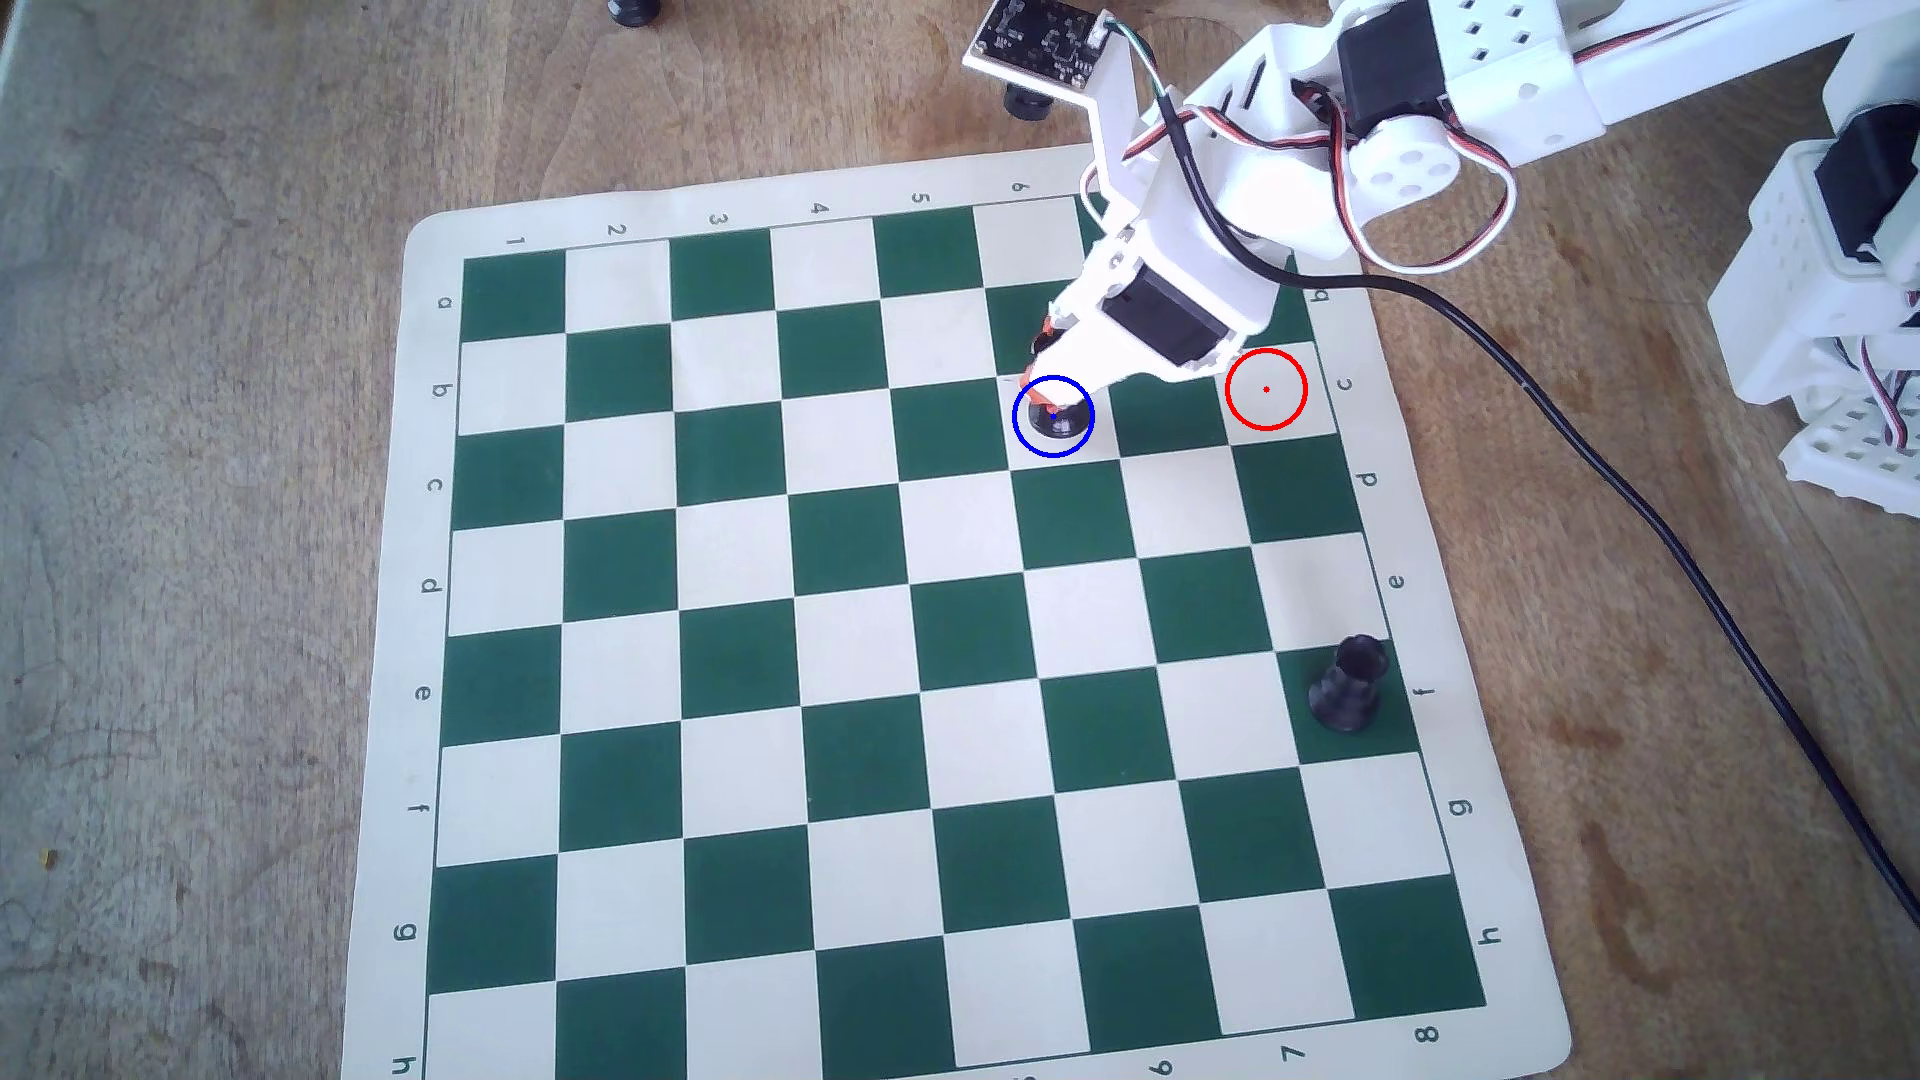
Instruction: Move the chess piece from red to blue
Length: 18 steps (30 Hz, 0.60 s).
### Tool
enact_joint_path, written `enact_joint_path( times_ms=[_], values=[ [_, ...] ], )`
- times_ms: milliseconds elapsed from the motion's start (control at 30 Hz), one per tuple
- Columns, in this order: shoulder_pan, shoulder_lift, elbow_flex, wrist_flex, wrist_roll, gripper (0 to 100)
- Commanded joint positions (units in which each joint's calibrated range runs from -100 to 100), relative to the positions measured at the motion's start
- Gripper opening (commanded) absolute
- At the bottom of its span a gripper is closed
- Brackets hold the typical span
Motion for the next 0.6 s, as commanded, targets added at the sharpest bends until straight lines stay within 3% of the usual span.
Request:
enact_joint_path(
  times_ms=[0, 400, 567],
  values=[
    [0.1, -1.8, -1.1, -1.6, 0.2, 1],
    [0.1, -2.4, 1.4, -2.9, 1.2, 1],
    [0.0, -3.2, 4.6, -6.7, 1.2, 6]
  ],
)
